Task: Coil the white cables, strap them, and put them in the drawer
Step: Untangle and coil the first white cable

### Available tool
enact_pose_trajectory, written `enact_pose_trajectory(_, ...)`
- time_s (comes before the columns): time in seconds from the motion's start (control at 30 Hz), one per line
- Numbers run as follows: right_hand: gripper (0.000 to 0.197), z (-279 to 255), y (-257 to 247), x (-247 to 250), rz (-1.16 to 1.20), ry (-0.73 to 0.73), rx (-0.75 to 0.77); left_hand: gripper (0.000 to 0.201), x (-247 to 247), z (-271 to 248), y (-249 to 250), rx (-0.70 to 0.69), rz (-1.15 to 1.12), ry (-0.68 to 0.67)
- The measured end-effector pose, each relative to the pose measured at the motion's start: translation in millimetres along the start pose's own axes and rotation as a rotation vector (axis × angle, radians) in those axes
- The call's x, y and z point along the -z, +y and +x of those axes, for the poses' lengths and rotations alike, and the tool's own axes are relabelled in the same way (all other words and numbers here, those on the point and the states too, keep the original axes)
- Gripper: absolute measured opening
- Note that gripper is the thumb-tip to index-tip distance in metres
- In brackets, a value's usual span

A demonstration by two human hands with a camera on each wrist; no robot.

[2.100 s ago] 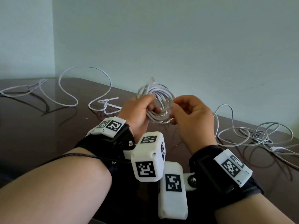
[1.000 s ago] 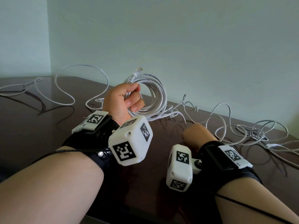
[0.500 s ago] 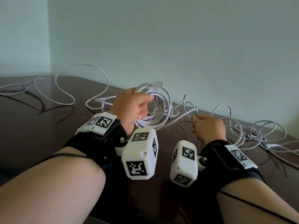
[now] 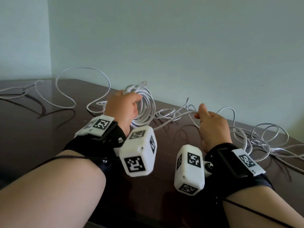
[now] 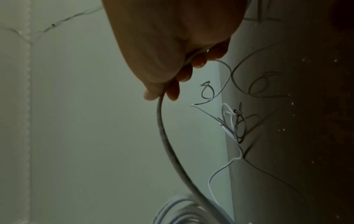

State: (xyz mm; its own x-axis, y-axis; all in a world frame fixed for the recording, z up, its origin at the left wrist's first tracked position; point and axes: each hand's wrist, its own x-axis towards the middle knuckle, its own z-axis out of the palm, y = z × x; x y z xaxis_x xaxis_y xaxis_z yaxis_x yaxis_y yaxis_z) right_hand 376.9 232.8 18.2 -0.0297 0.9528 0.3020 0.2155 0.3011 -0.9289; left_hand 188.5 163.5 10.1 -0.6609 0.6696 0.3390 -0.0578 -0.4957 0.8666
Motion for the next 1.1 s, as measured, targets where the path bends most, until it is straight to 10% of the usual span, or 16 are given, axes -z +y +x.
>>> enact_pose_trajectory(0.17,0.052,2,4,-3,-0.056,-0.033,0.047,0.024,2,2,-4,-0.04,0.057,0.083)
enact_pose_trajectory(0.4,0.054,11,5,7,-0.169,0.203,0.083,0.032,-7,-14,1,-0.033,-0.045,-0.447)
enact_pose_trajectory(0.6,0.051,0,-3,-8,-0.099,0.145,0.204,0.006,-10,-21,-7,-0.097,0.391,-0.481)
enact_pose_trajectory(0.87,0.028,-18,-11,-25,0.317,-0.22,0.226,0.022,-15,-22,-5,-0.127,0.677,-0.44)
enact_pose_trajectory(1.1,0.035,-28,-10,-30,-0.031,-0.5,0.494,0.021,-18,-16,-17,-0.003,0.328,-0.25)
